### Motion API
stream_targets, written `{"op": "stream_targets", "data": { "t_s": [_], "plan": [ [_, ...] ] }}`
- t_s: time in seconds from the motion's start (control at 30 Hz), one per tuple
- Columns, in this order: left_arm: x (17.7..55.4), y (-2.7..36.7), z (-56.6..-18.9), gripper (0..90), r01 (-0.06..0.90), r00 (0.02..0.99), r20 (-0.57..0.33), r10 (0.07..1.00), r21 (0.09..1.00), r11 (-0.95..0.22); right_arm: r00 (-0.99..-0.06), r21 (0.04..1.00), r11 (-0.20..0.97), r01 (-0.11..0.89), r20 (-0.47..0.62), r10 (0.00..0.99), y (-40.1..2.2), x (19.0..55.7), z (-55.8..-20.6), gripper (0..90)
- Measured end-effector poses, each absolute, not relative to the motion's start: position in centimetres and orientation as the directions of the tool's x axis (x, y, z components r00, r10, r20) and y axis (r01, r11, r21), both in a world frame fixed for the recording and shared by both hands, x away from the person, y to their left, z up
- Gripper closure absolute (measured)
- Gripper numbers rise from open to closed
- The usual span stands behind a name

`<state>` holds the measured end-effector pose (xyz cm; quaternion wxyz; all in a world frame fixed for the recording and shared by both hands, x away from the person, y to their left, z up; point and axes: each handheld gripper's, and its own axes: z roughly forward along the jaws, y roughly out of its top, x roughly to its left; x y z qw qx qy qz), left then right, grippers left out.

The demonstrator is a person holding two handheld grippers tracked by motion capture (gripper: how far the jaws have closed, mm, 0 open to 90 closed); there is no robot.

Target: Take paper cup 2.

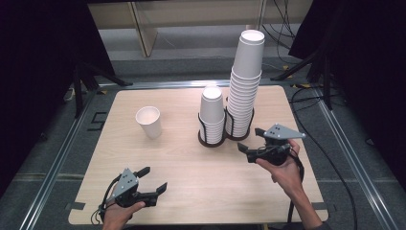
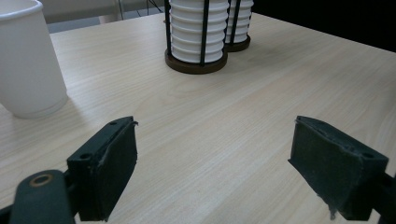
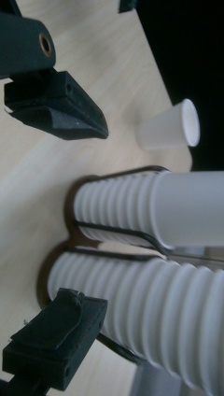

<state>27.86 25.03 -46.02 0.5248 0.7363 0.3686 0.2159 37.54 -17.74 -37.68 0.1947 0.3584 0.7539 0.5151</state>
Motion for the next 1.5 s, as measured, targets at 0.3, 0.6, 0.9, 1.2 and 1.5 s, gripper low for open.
{"op": "stream_targets", "data": {
  "t_s": [0.3, 0.6, 0.9, 1.2, 1.5],
  "plan": [
    [28.1, 24.9, -46.6, 14.2, 0.321, 0.652, -0.062, 0.756, 0.925, -0.201, -0.634, 0.941, 0.185, 0.284, 0.039, 0.772, -18.4, 39.9, -34.3, 15.6],
    [28.3, 25.0, -46.8, 14.2, 0.340, 0.640, -0.057, 0.766, 0.915, -0.216, -0.607, 0.950, 0.150, 0.274, 0.050, 0.793, -19.6, 41.4, -31.2, 15.4],
    [28.2, 24.7, -46.8, 14.2, 0.325, 0.657, -0.046, 0.752, 0.918, -0.228, -0.616, 0.967, 0.099, 0.235, 0.070, 0.785, -20.1, 43.7, -27.9, 15.4],
    [28.2, 24.6, -46.9, 14.2, 0.328, 0.670, -0.060, 0.739, 0.918, -0.222, -0.597, 0.972, 0.092, 0.216, 0.057, 0.800, -20.1, 45.4, -25.0, 15.2],
    [28.2, 24.4, -47.0, 14.3, 0.325, 0.677, -0.053, 0.734, 0.916, -0.234, -0.606, 0.971, 0.125, 0.202, 0.023, 0.795, -19.2, 47.6, -23.2, 15.3]
  ]
}}
